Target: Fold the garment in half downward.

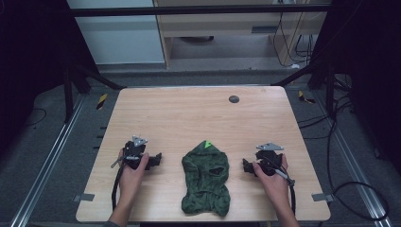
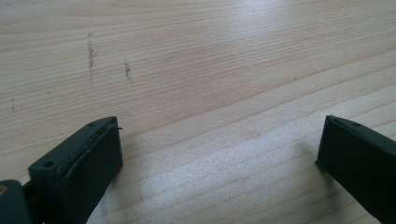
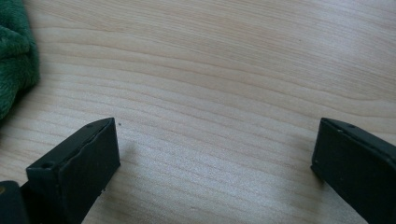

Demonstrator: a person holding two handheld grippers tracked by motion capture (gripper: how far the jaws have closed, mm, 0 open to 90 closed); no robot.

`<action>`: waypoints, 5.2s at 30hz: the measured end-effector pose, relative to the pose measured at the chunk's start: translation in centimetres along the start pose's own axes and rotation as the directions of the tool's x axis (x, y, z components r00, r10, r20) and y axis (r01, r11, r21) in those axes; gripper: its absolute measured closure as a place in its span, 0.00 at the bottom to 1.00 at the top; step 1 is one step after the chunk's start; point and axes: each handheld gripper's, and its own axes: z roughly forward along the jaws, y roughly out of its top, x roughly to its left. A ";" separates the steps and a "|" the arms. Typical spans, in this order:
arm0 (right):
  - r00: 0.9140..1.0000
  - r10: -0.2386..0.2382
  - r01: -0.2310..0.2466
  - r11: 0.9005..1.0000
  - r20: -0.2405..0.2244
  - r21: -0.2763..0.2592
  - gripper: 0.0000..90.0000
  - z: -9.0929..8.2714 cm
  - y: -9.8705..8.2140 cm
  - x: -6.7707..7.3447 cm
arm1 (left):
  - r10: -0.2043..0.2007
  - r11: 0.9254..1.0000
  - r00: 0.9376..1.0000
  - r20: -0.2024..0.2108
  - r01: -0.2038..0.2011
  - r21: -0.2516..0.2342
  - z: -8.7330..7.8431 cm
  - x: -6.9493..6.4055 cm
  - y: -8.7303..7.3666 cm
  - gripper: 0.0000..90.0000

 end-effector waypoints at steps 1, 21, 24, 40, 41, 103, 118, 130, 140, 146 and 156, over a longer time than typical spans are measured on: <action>1.000 0.000 0.000 1.000 0.000 0.000 0.01 0.0 0.0 0.0 | 0.000 1.000 1.000 0.000 0.000 0.000 0.0 0.0 0.0 0.00; 1.000 -0.008 0.007 0.999 -0.023 -0.044 0.20 -0.5 0.3 0.7 | 0.096 0.994 0.994 0.058 -0.092 -0.055 -0.7 -2.6 0.4 0.03; 0.999 -0.013 0.010 0.998 -0.042 -0.057 0.24 -0.8 0.5 1.0 | 0.124 0.991 0.989 0.078 -0.120 -0.052 -0.8 -3.5 0.5 0.04; 0.988 -0.092 0.079 0.991 -0.126 -0.104 0.59 -0.9 1.7 3.1 | 0.148 0.987 0.979 0.138 -0.138 -0.084 -1.7 -5.8 1.8 0.05; 0.988 -0.092 0.079 0.991 -0.126 -0.104 0.59 -0.9 1.7 3.1 | 0.158 0.985 0.979 0.132 -0.147 -0.086 -1.9 -6.0 2.1 0.05; 0.925 -0.237 0.265 0.962 -0.297 0.057 0.64 2.9 5.5 7.3 | 0.277 0.947 0.904 0.326 -0.314 0.067 2.2 -9.2 5.3 0.49; 0.888 -0.315 0.352 0.934 -0.334 0.055 0.94 2.6 5.6 8.2 | 0.319 0.929 0.870 0.375 -0.365 0.057 1.7 -9.9 5.1 0.90; 0.881 -0.258 0.290 0.957 -0.397 0.022 0.96 2.0 6.6 6.7 | 0.366 0.913 0.851 0.377 -0.406 0.030 1.1 -9.3 5.8 0.97; 0.865 -0.286 0.308 0.951 -0.412 -0.015 0.97 1.0 8.0 6.1 | 0.390 0.905 0.843 0.371 -0.425 0.013 0.8 -8.8 6.7 0.98; 0.869 -0.291 0.308 0.951 -0.401 -0.023 0.97 0.8 8.7 5.9 | 0.405 0.903 0.839 0.365 -0.430 -0.012 0.3 -8.6 7.9 0.98; 0.872 -0.308 0.317 0.947 -0.380 -0.039 0.96 0.1 9.3 5.9 | 0.417 0.903 0.842 0.343 -0.426 -0.052 -0.7 -8.5 9.1 0.98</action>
